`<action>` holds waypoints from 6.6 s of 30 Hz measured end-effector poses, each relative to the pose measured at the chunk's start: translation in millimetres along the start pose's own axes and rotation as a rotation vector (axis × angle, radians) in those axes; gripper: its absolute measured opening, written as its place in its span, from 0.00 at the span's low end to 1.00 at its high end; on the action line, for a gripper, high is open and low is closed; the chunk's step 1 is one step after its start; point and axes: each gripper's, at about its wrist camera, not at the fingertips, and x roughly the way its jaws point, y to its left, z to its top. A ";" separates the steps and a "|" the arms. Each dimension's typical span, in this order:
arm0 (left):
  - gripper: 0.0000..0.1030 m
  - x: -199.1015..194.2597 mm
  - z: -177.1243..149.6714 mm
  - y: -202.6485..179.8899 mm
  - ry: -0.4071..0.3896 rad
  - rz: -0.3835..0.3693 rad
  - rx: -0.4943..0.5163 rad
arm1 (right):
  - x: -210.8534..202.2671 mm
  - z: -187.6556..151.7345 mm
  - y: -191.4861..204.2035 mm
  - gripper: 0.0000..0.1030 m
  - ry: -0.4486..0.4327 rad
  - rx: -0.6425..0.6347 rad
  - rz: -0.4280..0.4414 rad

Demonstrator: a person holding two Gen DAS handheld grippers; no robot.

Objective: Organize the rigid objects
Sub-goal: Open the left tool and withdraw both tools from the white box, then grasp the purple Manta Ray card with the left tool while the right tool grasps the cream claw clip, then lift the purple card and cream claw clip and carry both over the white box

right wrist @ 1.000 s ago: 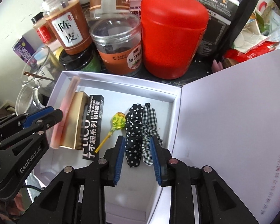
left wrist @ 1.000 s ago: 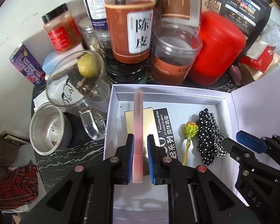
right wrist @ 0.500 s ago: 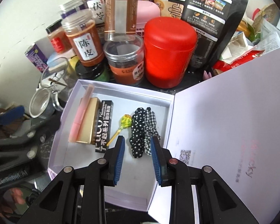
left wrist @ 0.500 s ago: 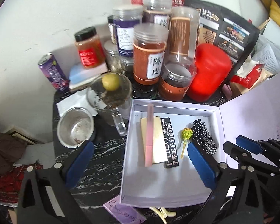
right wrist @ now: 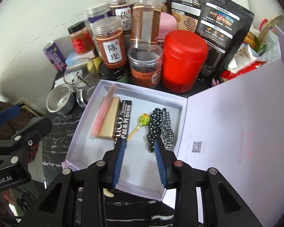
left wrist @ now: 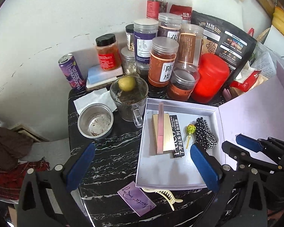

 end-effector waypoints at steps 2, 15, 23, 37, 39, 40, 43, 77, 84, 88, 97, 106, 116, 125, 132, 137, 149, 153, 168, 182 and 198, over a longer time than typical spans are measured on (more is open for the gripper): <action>1.00 -7.1 -3.2 2.8 -0.005 0.000 -0.002 | -6.3 -2.1 4.7 0.35 -0.008 -0.007 0.004; 1.00 -69.2 -29.7 31.0 -0.055 0.005 -0.029 | -53.2 -24.3 40.1 0.38 -0.059 -0.065 0.036; 1.00 -102.0 -53.0 42.8 -0.083 0.031 -0.023 | -79.1 -48.4 61.8 0.39 -0.080 -0.108 0.063; 1.00 -125.5 -100.4 67.7 -0.076 0.036 -0.083 | -93.9 -91.7 86.3 0.45 -0.066 -0.165 0.101; 1.00 -123.4 -106.6 69.9 -0.062 0.033 -0.091 | -91.1 -97.2 88.9 0.45 -0.057 -0.171 0.109; 1.00 -121.6 -110.2 71.0 -0.055 0.036 -0.093 | -89.3 -99.1 90.2 0.45 -0.052 -0.174 0.112; 1.00 -116.6 -119.1 72.6 -0.040 0.041 -0.099 | -81.6 -105.4 93.5 0.45 -0.031 -0.184 0.117; 1.00 1.7 -162.0 80.5 0.189 0.031 -0.207 | 40.4 -128.2 90.6 0.45 0.171 -0.239 0.130; 1.00 21.4 -160.3 77.4 0.208 0.014 -0.218 | 63.4 -126.4 81.2 0.45 0.190 -0.216 0.128; 1.00 35.9 -159.0 75.7 0.229 0.002 -0.230 | 77.0 -126.2 79.0 0.45 0.202 -0.211 0.131; 1.00 59.2 -156.2 74.0 0.251 -0.015 -0.235 | 102.0 -124.1 78.0 0.45 0.216 -0.219 0.132; 1.00 85.1 -151.0 58.9 0.276 -0.063 -0.255 | 106.8 -127.7 67.2 0.33 0.243 -0.189 0.119; 1.00 120.7 -150.9 51.7 0.344 -0.053 -0.325 | 99.5 -134.2 41.3 0.33 0.272 -0.132 0.094; 0.70 125.5 -145.4 41.8 0.335 0.001 -0.228 | 96.7 -136.6 41.6 0.33 0.269 -0.149 0.076; 0.53 117.3 -155.8 40.2 0.341 -0.040 -0.204 | 98.1 -140.3 53.9 0.33 0.273 -0.166 0.078; 0.51 103.2 -175.8 49.9 0.352 -0.071 -0.176 | 97.5 -147.5 63.5 0.33 0.281 -0.182 0.086; 0.50 72.3 -229.3 61.0 0.384 -0.080 -0.138 | 90.4 -176.8 97.5 0.33 0.315 -0.269 0.113; 0.50 65.8 -239.9 63.4 0.395 -0.081 -0.130 | 89.0 -182.5 105.5 0.33 0.327 -0.292 0.118; 0.50 77.2 -222.6 59.9 0.369 -0.023 -0.072 | 94.6 -183.6 124.9 0.45 0.314 -0.330 0.107; 0.49 74.7 -221.9 52.9 0.334 0.015 -0.044 | 96.5 -182.2 135.6 0.27 0.265 -0.381 0.081; 0.49 57.1 -228.9 65.2 0.353 -0.025 -0.114 | 88.8 -177.0 132.3 0.19 0.258 -0.394 0.093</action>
